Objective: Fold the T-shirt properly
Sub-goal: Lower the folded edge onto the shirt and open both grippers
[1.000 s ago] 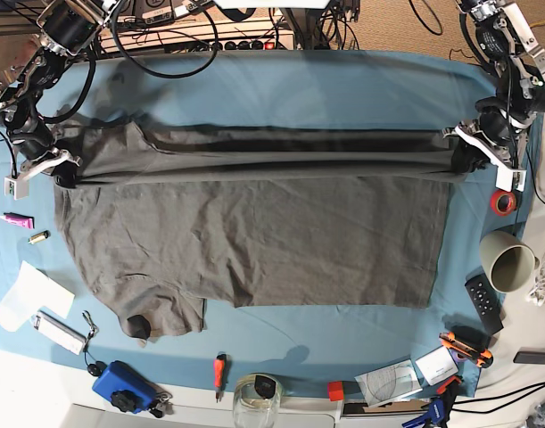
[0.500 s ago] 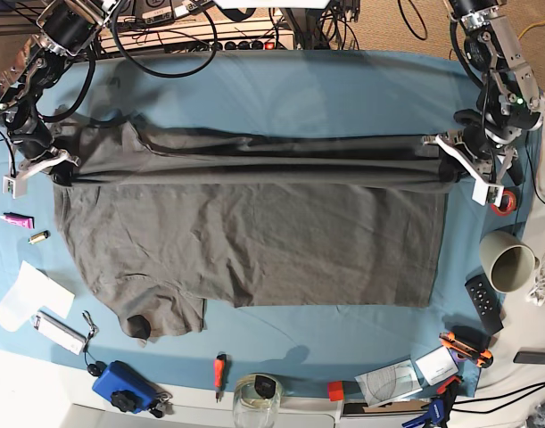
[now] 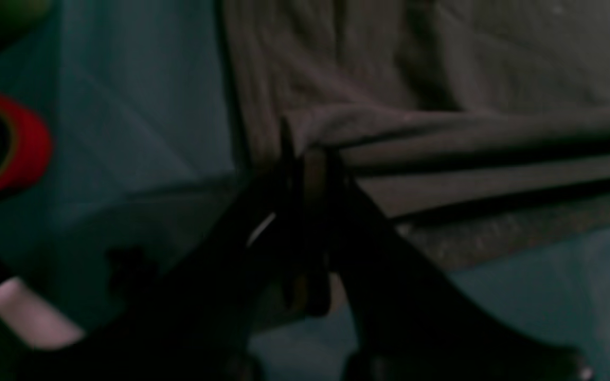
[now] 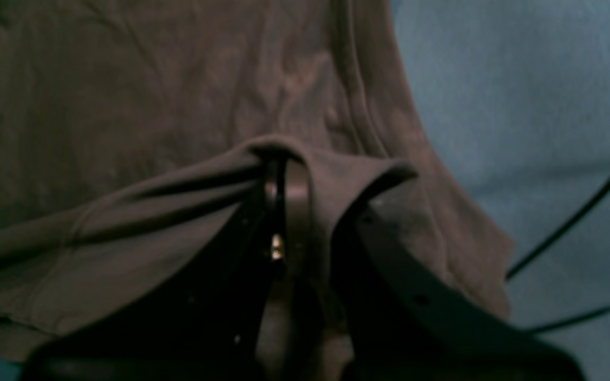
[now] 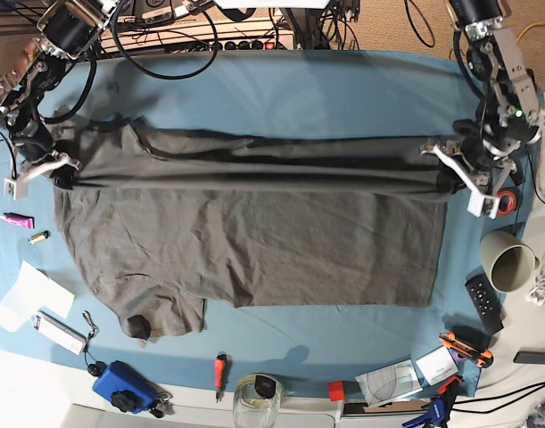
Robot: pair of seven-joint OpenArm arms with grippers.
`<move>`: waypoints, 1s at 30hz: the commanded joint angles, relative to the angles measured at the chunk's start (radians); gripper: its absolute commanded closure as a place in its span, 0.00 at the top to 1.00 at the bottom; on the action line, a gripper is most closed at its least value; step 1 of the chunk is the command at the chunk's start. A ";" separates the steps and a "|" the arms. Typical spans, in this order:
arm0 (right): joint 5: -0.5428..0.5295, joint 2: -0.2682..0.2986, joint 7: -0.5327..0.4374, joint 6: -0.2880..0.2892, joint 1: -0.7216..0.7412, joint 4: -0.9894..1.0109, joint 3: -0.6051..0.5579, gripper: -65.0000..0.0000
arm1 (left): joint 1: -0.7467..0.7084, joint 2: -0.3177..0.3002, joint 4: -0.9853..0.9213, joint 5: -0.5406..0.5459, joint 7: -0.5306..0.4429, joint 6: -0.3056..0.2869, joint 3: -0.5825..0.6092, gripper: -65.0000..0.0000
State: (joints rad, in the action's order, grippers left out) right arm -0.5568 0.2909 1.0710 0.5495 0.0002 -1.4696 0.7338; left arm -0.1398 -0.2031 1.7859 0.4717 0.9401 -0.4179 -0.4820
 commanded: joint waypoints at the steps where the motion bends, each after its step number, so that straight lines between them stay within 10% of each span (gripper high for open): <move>1: 0.010 0.026 -0.035 -0.001 0.027 -0.014 -0.013 0.00 | 0.018 -0.015 0.004 -0.003 -0.021 0.006 0.005 0.00; 23: 0.210 0.025 -0.113 -0.059 0.118 -0.014 -0.158 0.09 | 0.060 -0.013 -0.022 -0.052 -0.051 -0.021 0.015 0.00; 30: 0.209 0.025 -0.111 -0.060 0.119 -0.014 -0.158 0.25 | 0.060 -0.013 -0.022 -0.053 -0.051 -0.039 0.015 0.25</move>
State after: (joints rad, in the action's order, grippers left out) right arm -0.3382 0.2939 0.9863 0.4931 0.0998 -1.4681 0.5701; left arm -0.0914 -0.2031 1.7508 0.4084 0.9138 -0.4530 -0.4641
